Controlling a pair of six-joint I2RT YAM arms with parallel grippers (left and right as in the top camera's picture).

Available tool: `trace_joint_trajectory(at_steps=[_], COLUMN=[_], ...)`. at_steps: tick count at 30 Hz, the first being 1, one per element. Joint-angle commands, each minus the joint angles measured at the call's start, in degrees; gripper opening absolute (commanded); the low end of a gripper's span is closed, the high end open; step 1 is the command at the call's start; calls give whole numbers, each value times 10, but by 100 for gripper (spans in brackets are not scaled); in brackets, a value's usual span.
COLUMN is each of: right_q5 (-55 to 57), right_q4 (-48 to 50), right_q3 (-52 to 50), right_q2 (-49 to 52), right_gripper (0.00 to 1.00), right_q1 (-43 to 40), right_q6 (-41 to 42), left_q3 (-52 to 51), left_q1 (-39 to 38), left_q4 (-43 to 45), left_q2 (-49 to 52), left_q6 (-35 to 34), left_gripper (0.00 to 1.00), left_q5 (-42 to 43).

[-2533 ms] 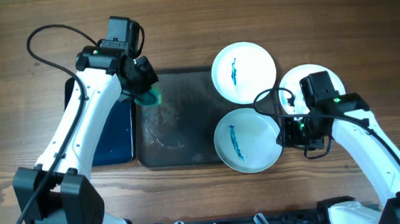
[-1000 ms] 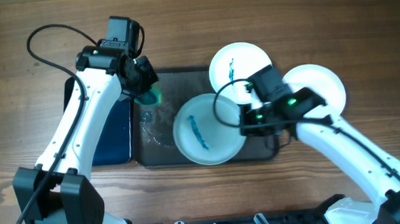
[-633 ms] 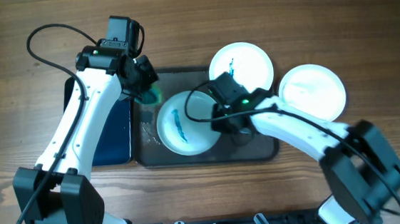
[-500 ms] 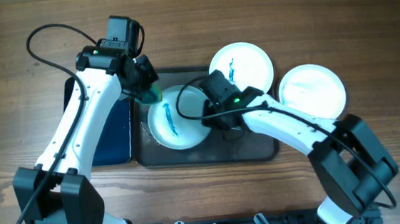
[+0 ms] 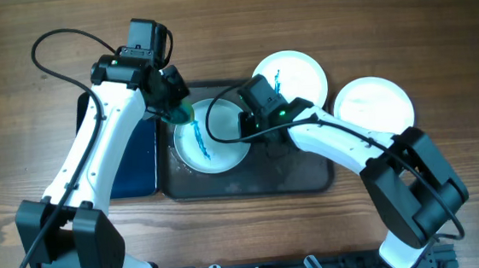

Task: Clean dirty plates on tray and stack at the side
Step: 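Hold the plate rim with the right gripper, bring sponge over it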

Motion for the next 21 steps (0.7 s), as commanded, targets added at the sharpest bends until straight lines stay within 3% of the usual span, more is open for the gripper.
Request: trace_joint_trajectory(at_steps=[1, 11, 14, 21], right_q5=[-7, -32, -33, -46], right_q4=[14, 50, 54, -22], right_q3=[16, 16, 16, 16], right_q2=[29, 63, 64, 64], right_gripper=[13, 13, 4, 4], right_q1=[-2, -2, -2, -2], right_q6=[-48, -33, -30, 124], left_q3=[-10, -55, -55, -57], left_q1=[-1, -1, -1, -1], left_q4=[6, 32, 33, 30], left_q2=[-5, -3, -3, -3], left_q6=[-6, -7, -7, -7], left_gripper=[4, 4, 4, 4], left_q5=[5, 5, 5, 17])
